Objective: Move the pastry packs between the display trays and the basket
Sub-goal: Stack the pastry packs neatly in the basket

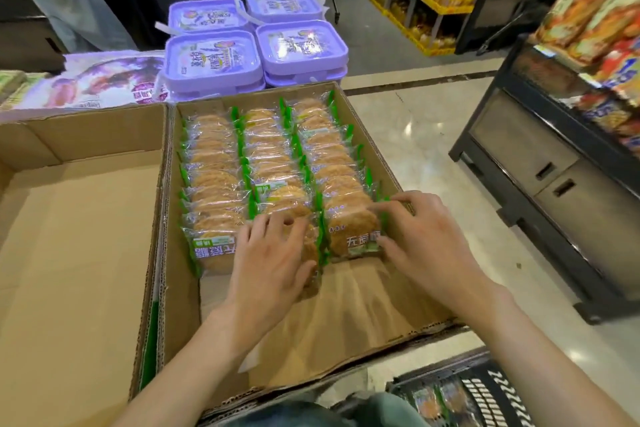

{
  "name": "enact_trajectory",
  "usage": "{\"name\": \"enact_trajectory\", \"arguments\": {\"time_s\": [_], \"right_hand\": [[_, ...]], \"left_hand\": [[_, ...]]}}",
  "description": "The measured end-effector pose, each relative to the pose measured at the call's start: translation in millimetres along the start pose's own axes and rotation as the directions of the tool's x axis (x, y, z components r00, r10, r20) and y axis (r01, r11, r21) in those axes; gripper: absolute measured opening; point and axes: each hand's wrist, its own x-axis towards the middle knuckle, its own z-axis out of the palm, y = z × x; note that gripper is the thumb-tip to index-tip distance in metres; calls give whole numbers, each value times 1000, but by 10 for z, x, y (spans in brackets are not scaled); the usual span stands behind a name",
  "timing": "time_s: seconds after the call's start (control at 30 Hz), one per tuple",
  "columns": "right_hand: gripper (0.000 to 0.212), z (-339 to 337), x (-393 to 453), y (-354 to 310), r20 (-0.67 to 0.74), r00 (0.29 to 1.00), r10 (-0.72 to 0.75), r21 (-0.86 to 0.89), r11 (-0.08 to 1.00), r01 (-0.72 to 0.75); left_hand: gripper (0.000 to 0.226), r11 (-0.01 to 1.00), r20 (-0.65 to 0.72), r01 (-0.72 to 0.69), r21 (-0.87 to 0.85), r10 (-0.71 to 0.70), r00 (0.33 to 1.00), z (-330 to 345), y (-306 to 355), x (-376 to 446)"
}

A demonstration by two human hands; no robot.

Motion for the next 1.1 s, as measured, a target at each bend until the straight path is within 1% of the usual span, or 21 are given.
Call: {"name": "enact_trajectory", "arguments": {"time_s": [0.1,0.17,0.2,0.27,0.3,0.37,0.43,0.47,0.53,0.63,0.67,0.73,0.77,0.83,0.93,0.97,1.03,1.1], "right_hand": [[44,-276,-574,-16,-74,975,209,40,978,-206],[45,-410,-1061,-70,-109,929,354,86,934,-346],[45,-460,-1352,-109,-132,895,426,101,904,-416],[49,-539,-1955,-234,-161,809,565,111,825,-554],[52,-572,-2242,-295,-162,768,619,105,785,-611],[58,-629,-2837,-419,-147,690,709,57,703,-709],[62,-688,-3393,-560,-146,595,790,27,604,-796],[61,-696,-3654,-622,-162,548,821,30,559,-828],[57,-684,-4157,-726,-205,454,867,62,475,-878],[45,-620,-4867,-815,-239,284,929,172,328,-929],[44,-588,-5078,-811,-245,232,941,211,286,-935],[42,-524,-5490,-721,-241,150,959,265,214,-940],[42,-496,-5697,-649,-228,125,966,282,188,-941],[43,-471,-6112,-461,-191,100,976,318,158,-935],[48,-536,-6692,-89,-114,96,989,334,129,-934],[48,-569,-6854,37,-67,112,991,331,128,-935],[51,-616,-7107,324,16,173,985,309,160,-938],[51,-660,-7219,670,79,233,969,284,202,-937]], "left_hand": [[50,985,-50,-74,-157,67,997,-148,201,-18],[45,946,-100,-159,-282,135,986,-221,400,-88],[44,906,-129,-220,-361,185,974,-263,530,-154],[44,777,-185,-352,-521,300,936,-353,837,-338],[45,704,-194,-408,-581,367,910,-375,1013,-443],[49,580,-165,-501,-643,534,829,-381,1410,-716],[53,492,-119,-559,-668,671,732,-342,1776,-1029],[54,460,-100,-575,-677,716,691,-299,1924,-1171],[52,429,-53,-574,-697,768,638,-195,2193,-1412],[54,429,43,-560,-709,819,573,-13,2621,-1697],[57,432,78,-557,-710,834,547,43,2786,-1780],[59,434,115,-581,-689,857,503,161,3167,-1941],[59,435,126,-596,-675,863,489,213,3370,-2020],[58,444,162,-597,-668,870,466,319,3786,-2184],[47,497,223,-557,-666,845,486,418,4418,-2448],[45,515,239,-530,-674,830,504,434,4583,-2537],[44,549,256,-479,-686,797,547,441,4852,-2670],[44,594,297,-436,-676,762,576,470,5026,-2731]]}}
